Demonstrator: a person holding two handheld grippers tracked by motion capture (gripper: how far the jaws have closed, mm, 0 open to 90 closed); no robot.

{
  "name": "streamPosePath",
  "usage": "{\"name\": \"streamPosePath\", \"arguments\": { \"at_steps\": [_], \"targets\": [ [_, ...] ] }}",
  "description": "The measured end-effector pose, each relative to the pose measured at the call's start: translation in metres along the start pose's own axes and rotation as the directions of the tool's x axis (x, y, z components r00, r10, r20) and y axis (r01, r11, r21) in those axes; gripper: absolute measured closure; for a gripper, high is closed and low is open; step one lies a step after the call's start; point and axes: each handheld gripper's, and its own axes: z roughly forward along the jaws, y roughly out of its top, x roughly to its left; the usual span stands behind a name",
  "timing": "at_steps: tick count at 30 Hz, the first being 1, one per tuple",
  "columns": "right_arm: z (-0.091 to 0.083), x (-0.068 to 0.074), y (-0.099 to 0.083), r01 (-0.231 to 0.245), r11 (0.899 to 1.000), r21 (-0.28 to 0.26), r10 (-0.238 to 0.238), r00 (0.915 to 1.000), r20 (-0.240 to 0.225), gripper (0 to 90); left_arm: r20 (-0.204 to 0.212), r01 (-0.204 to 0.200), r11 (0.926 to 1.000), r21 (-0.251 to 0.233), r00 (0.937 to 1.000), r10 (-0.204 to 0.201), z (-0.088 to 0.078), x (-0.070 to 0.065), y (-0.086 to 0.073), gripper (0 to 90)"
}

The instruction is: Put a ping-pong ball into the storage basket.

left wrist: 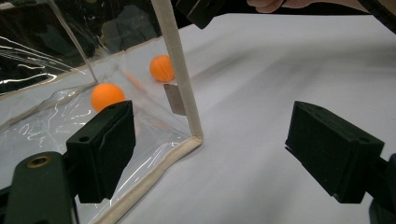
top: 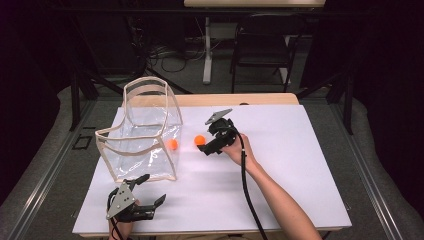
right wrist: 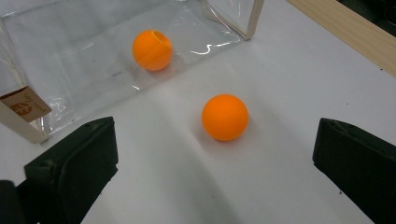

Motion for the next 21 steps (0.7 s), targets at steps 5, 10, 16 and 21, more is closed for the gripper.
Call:
{"name": "streamPosePath", "arguments": {
  "at_steps": [5,10,16,21],
  "targets": [
    [0.007,0.0,0.001,-0.004,1.0,0.014,0.004,1.0,0.0,0.0,0.0,-0.001,1.0,0.001,1.0,0.001,0.0,0.0,0.0,15.7],
    [0.015,-0.002,0.0,-0.009,1.0,0.026,0.009,1.0,0.001,0.0,0.001,0.0,1.0,0.0,1.0,0.0,0.0,0.0,0.0,15.7],
    [0.022,-0.004,-0.001,-0.024,0.999,0.034,0.024,0.9997,0.002,0.0,0.0,-0.001,1.0,0.002,1.0,0.001,0.0,0.0,0.0,15.7],
    [0.028,-0.006,-0.002,-0.028,0.999,0.036,0.028,0.9996,0.003,0.0,0.001,-0.001,1.0,0.003,1.0,0.001,0.0,0.0,0.0,15.7]
  ]
}}
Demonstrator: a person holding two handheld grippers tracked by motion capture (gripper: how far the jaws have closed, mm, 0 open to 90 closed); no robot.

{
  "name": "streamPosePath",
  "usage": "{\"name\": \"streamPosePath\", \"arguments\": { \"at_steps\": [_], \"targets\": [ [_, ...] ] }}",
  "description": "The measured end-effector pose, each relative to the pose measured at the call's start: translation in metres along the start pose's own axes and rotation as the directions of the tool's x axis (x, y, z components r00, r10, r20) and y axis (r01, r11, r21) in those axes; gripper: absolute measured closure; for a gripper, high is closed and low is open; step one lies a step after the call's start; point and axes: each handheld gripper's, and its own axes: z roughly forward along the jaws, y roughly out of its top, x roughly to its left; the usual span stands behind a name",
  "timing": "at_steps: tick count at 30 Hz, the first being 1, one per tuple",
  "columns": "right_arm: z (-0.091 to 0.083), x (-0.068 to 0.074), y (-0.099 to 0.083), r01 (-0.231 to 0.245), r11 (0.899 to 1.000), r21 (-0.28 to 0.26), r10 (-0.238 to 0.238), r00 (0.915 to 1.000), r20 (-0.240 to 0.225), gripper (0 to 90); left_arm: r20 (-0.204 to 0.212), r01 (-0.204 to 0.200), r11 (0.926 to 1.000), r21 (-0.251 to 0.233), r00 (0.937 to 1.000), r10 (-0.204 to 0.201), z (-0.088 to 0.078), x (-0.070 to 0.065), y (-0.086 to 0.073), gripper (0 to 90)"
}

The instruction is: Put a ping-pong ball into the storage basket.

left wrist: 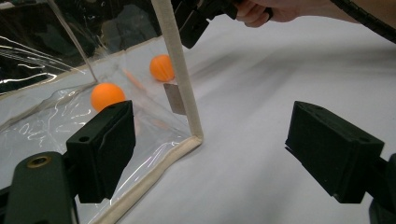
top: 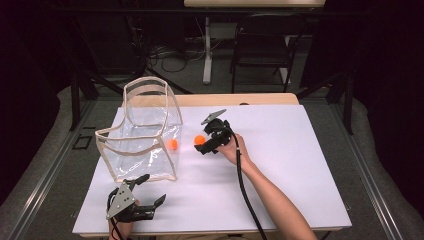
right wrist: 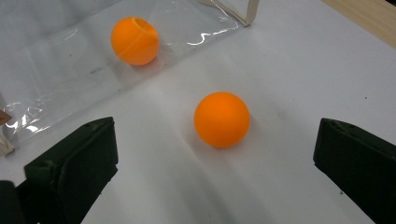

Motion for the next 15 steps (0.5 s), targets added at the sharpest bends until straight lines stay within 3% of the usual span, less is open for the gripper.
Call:
{"name": "streamPosePath", "arguments": {
  "at_steps": [15],
  "targets": [
    [0.016,0.001,-0.001,-0.005,1.0,0.008,0.005,0.9997,0.022,0.0,-0.001,0.001,1.0,-0.002,1.0,-0.001,0.0,0.0,0.0,15.7]
  ]
}}
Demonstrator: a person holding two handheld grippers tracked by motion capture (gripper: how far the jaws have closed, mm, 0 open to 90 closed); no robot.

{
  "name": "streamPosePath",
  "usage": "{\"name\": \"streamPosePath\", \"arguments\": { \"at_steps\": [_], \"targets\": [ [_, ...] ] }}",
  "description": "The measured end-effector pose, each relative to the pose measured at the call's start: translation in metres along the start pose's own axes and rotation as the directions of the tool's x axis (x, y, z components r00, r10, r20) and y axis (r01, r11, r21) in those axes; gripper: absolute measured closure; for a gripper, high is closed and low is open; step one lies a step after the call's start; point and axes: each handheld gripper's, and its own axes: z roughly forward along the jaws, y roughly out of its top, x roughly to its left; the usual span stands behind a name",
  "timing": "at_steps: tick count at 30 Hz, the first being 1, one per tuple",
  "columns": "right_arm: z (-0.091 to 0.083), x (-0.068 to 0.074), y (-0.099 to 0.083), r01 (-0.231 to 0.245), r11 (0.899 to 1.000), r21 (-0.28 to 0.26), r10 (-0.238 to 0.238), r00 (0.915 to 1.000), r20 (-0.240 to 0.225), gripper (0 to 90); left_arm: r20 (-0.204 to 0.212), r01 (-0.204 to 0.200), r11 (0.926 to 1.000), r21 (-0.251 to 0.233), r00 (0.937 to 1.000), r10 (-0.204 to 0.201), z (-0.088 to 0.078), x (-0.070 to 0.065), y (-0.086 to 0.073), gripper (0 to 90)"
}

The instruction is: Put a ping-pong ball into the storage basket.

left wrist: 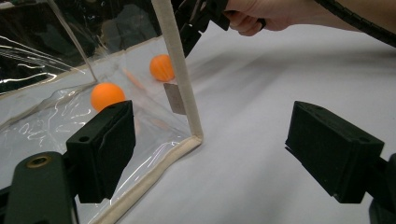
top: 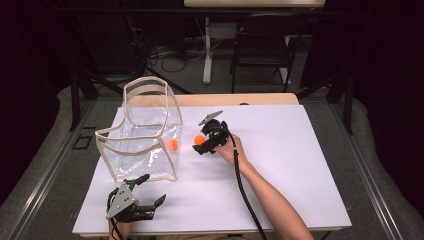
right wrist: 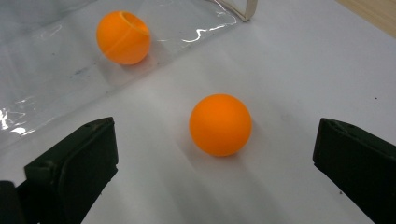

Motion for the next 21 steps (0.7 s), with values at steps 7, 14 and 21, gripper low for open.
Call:
{"name": "streamPosePath", "arguments": {
  "at_steps": [7,14,21],
  "targets": [
    [0.006,0.002,0.0,0.015,1.0,0.012,-0.015,0.9999,0.006,0.0,0.001,-0.001,1.0,0.001,1.0,0.001,0.0,0.0,0.0,15.7],
    [0.011,0.002,-0.001,0.002,1.0,0.014,-0.002,1.0,0.0,0.0,0.003,0.0,1.0,0.0,1.0,0.0,0.0,0.0,0.0,15.7],
    [0.015,0.001,-0.001,0.006,1.0,0.02,-0.006,1.0,-0.001,3.4,0.003,0.0,1.0,0.0,1.0,0.0,0.0,0.0,0.0,15.7]
  ]
}}
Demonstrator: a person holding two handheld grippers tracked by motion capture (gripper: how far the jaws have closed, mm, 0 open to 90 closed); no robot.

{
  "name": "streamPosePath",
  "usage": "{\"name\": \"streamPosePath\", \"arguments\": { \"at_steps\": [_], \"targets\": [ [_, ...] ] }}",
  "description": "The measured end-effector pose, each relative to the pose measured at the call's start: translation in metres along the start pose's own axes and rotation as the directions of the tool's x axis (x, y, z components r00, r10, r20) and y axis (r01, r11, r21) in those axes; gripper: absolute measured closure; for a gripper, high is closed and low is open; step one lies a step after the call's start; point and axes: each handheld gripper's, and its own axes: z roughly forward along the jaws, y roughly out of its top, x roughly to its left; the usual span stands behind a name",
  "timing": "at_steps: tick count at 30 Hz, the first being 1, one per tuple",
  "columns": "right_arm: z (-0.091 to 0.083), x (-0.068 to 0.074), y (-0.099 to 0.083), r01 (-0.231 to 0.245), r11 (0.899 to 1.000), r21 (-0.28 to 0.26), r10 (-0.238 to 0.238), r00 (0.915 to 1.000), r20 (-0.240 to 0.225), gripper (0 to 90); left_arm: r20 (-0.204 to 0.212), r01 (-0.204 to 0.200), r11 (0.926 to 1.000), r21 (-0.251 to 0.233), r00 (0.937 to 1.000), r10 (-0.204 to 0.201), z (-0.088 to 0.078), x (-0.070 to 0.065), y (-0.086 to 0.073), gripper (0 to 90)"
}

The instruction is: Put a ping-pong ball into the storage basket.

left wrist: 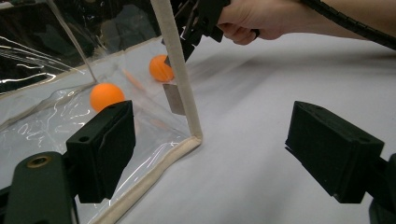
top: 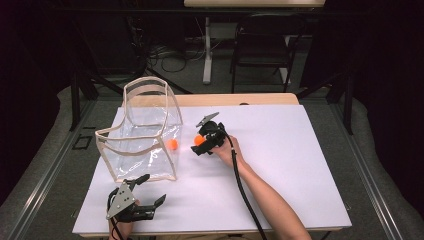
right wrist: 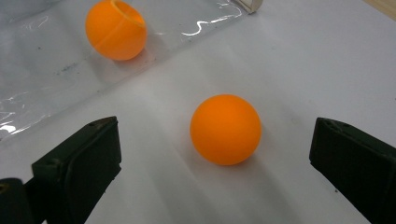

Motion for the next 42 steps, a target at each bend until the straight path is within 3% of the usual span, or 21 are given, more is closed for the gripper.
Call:
{"name": "streamPosePath", "arguments": {
  "at_steps": [16,34,42],
  "targets": [
    [0.008,0.004,0.001,0.021,0.999,0.036,-0.023,0.9989,0.041,31.9,0.0,0.0,1.0,-0.001,1.0,0.0,0.0,0.0,0.0,15.7],
    [0.013,0.003,0.001,0.013,0.998,0.056,-0.016,0.9984,0.054,49.5,0.004,-0.001,1.0,0.004,1.0,0.001,0.0,0.0,0.0,15.7],
    [0.012,0.002,0.002,0.023,0.998,0.058,-0.026,0.9979,0.059,50.0,0.003,-0.001,1.0,0.004,1.0,0.001,0.0,0.0,0.0,15.7]
  ]
}}
